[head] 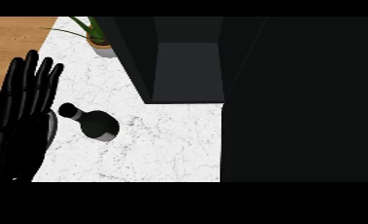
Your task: Pick up the wine, place it into the cabinet and close the cabinet
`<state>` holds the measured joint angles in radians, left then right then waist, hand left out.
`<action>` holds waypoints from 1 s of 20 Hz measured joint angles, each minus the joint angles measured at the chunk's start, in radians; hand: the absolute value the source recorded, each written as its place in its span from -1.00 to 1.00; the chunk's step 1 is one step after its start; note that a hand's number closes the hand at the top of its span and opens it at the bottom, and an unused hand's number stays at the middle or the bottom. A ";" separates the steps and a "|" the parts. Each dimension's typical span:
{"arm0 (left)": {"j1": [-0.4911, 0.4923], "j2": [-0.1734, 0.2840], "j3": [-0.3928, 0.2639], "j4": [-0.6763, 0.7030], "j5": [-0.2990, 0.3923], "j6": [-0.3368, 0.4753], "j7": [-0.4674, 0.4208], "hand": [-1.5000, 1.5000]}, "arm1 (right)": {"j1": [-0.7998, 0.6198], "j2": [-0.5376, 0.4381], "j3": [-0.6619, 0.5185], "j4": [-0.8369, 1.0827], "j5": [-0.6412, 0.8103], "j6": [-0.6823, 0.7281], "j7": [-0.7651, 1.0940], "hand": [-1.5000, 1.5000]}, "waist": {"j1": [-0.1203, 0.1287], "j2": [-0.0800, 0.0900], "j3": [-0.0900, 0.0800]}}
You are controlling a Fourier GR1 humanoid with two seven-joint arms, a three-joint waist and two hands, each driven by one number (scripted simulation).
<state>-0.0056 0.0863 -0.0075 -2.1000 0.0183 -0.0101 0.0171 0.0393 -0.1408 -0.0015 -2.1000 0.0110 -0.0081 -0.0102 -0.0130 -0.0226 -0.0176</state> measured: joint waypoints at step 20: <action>-0.016 0.368 0.195 -0.003 0.859 -0.435 0.255 -1.00 | 0.165 0.071 0.271 -0.367 -0.054 -0.003 0.325 -1.00 | 0.013 0.019 0.017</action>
<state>-0.0212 0.4540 0.1878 -2.1032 0.8774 -0.4456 0.2722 0.2040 -0.0697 0.2691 -2.4670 -0.0435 -0.0109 0.3149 -0.0003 -0.0035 -0.0007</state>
